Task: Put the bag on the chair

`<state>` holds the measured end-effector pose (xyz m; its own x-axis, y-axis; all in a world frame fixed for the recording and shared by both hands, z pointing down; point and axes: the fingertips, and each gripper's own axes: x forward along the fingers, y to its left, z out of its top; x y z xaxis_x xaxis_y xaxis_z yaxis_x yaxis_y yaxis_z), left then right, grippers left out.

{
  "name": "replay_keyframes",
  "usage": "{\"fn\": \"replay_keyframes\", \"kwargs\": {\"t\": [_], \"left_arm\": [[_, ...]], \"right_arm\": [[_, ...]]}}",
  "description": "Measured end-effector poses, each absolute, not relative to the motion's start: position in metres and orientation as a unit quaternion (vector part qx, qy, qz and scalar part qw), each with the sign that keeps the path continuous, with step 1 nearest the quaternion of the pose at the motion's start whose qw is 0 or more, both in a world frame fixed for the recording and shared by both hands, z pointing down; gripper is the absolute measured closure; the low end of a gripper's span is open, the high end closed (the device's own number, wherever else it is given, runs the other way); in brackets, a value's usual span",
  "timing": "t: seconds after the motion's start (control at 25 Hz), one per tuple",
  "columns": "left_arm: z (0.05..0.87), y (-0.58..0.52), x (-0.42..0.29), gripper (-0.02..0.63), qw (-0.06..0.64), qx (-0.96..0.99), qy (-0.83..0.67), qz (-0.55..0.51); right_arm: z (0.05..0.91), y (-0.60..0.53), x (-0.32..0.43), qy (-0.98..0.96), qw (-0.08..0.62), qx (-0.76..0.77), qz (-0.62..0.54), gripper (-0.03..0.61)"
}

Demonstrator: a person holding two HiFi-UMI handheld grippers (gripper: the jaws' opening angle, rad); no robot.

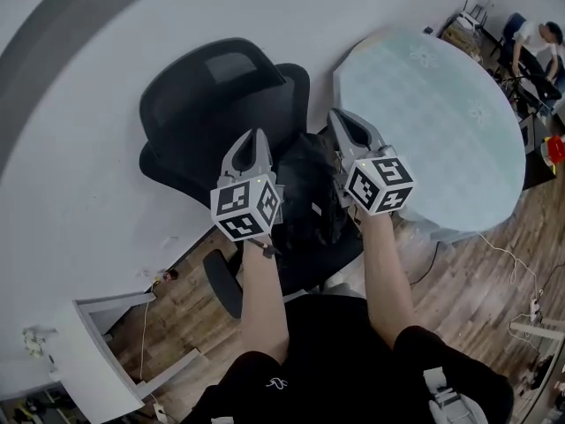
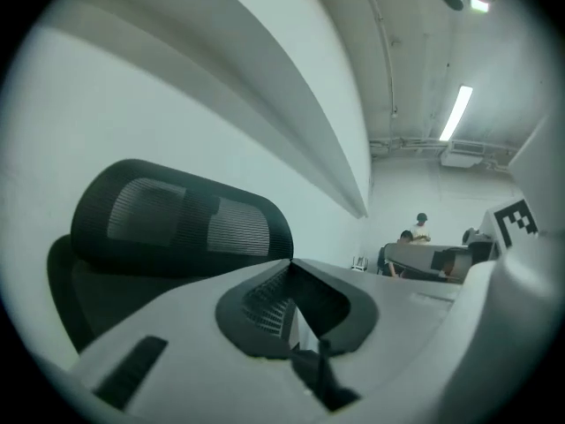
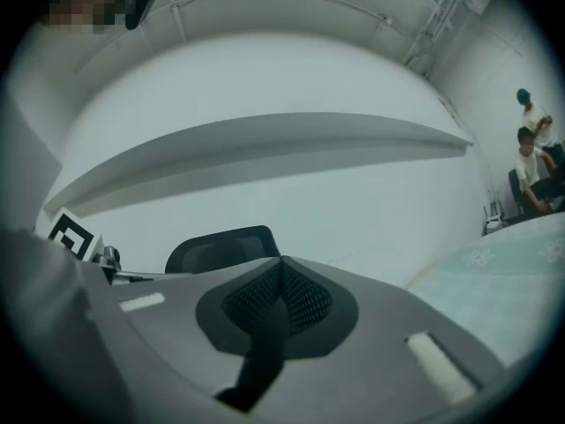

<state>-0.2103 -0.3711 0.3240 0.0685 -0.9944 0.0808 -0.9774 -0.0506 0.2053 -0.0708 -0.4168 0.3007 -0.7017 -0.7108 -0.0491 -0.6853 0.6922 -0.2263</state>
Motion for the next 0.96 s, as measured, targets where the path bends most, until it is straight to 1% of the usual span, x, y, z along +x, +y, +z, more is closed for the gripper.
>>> {"fn": "replay_keyframes", "kwargs": {"t": [0.16, 0.96], "left_arm": [[0.324, -0.364, -0.22, 0.612, 0.089, 0.717, -0.691, -0.022], [0.342, -0.37, -0.212, 0.612, 0.099, 0.734, -0.672, -0.015]], "right_arm": [[0.301, -0.416, -0.068, 0.914, 0.058, -0.392, -0.088, 0.572], [0.321, -0.414, -0.074, 0.916, 0.023, -0.395, -0.064, 0.574]]}}
